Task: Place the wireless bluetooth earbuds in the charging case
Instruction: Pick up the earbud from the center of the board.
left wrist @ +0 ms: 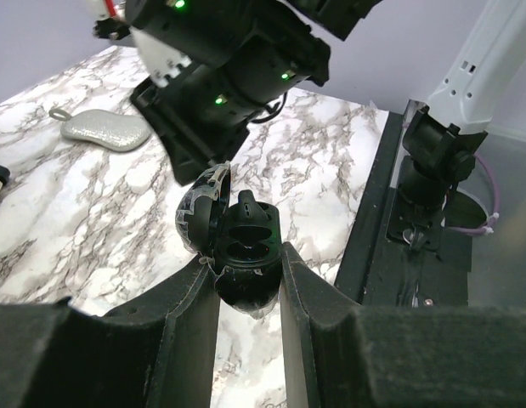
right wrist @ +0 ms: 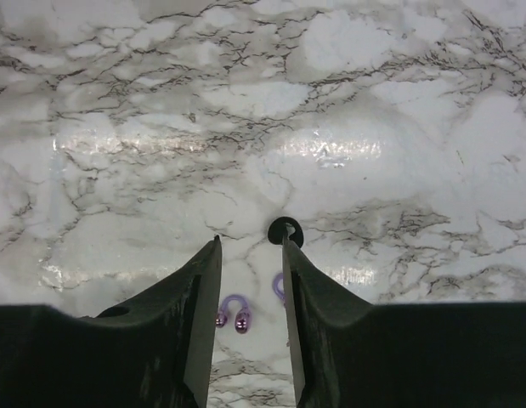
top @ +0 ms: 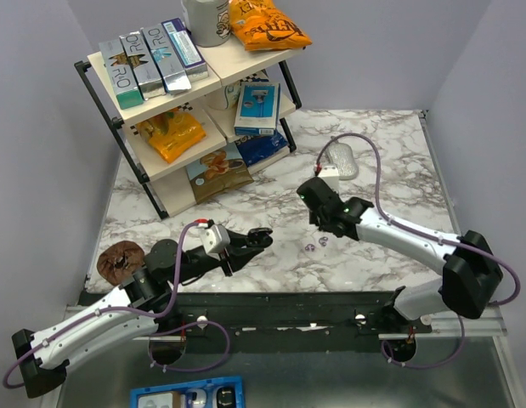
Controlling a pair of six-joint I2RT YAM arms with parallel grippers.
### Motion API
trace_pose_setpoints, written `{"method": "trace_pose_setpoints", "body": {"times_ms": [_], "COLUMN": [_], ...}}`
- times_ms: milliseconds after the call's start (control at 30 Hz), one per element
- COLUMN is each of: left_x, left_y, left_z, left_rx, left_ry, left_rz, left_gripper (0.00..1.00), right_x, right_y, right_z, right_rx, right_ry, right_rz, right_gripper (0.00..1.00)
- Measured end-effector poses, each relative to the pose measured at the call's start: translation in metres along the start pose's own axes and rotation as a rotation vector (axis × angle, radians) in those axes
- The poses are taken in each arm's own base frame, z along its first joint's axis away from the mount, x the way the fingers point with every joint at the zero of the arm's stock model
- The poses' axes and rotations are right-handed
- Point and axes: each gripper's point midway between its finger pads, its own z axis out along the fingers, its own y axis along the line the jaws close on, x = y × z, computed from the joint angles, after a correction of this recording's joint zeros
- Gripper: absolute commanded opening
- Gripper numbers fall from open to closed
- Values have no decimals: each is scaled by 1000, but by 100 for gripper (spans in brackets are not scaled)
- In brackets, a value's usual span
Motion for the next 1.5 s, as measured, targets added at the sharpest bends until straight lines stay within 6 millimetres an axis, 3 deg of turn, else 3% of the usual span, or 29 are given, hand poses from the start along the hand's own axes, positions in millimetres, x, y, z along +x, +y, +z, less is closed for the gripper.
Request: {"method": "trace_pose_setpoints", "body": {"times_ms": [67,233,333,733,1000,1200,1500], "left_x": [1,0,1,4,3,1,0], "left_y": [0,0,0,0,0,0,0], "left_z": [0,1,1,3,4,4,4], "left_rx": [0,0,0,-1,-1,0,0], "left_ry": [2,-1,3,16,12,3,-1], "left_rz": [-1,-2,-4,-19,-20,-19,-22], "left_gripper": [0,0,0,0,0,0,0], "right_x": [4,45,69,73,57,34,52], "right_y": [-14,-60,-68,-50,-41,-20,-17], "right_z": [0,23,31,45,39,43,58], "right_rx": [6,79,82,4,-48,-103,-81], "right_ry": [-3,91,149,177,132,126,199], "right_rz": [28,84,86,110,147,153,122], "right_gripper": [32,32,33,41,41,38,36]}}
